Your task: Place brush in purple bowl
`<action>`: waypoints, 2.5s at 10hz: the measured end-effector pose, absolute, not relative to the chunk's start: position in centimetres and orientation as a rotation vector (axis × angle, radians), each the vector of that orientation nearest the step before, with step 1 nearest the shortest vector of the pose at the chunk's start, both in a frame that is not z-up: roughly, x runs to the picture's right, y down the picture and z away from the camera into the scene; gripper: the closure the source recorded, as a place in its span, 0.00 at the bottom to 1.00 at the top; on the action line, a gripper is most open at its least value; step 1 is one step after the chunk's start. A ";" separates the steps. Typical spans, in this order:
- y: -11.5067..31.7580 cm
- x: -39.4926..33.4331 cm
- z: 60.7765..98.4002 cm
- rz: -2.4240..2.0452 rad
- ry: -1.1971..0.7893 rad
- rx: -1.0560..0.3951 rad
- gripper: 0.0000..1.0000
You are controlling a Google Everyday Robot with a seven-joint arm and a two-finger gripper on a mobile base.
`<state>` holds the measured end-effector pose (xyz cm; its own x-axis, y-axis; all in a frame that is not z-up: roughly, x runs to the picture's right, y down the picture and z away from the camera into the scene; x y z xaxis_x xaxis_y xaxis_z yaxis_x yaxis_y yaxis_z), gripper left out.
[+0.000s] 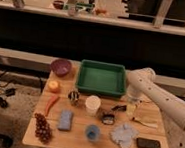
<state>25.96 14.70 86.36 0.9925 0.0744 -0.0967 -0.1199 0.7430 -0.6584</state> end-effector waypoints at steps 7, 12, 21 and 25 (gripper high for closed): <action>16.3 28.7 87.7 0.213 -0.053 -0.840 0.20; 17.2 27.5 87.6 0.230 -0.117 -0.868 0.20; 17.7 25.7 87.3 0.174 -0.134 -0.821 0.82; 18.4 24.9 86.4 0.118 -0.111 -0.804 0.86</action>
<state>24.94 18.40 86.40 0.9877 0.1471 0.0539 -0.0631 0.6882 -0.7228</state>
